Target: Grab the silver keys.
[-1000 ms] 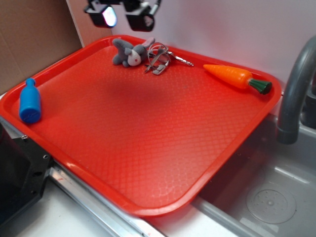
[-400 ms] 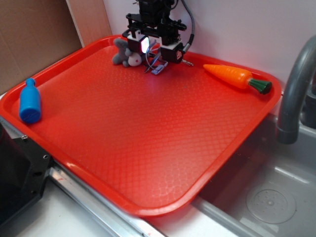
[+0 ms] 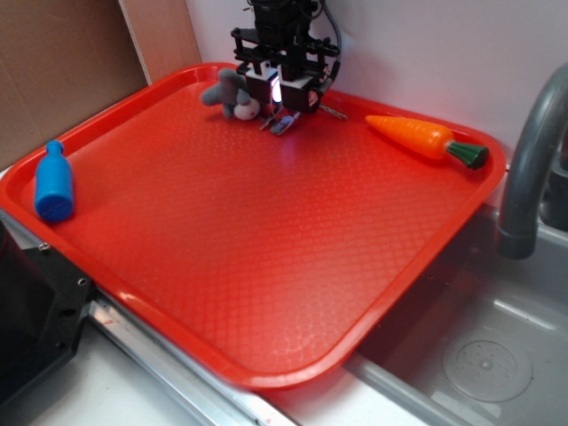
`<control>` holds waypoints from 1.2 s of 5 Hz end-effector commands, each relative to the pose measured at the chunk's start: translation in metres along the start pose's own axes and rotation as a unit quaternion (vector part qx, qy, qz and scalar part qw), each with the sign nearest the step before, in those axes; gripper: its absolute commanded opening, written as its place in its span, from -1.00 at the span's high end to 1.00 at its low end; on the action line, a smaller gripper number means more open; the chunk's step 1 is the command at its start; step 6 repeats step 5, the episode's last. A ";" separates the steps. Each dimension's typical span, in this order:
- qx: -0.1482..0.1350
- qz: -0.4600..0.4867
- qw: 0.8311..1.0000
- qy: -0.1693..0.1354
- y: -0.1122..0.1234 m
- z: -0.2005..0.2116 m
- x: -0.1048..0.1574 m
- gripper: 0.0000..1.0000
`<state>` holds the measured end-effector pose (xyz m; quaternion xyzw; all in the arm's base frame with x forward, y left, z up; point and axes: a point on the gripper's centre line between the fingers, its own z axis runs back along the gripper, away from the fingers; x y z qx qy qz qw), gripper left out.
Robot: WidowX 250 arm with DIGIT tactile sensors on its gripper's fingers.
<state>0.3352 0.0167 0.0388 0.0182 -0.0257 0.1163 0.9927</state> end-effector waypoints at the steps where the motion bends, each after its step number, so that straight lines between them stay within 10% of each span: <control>1: 0.011 -0.012 0.999 -0.039 0.004 0.055 -0.010 1.00; 3: 0.002 -0.057 0.993 -0.108 0.018 0.156 -0.110 1.00; 6: 0.009 -0.046 0.996 -0.082 0.016 0.258 -0.112 1.00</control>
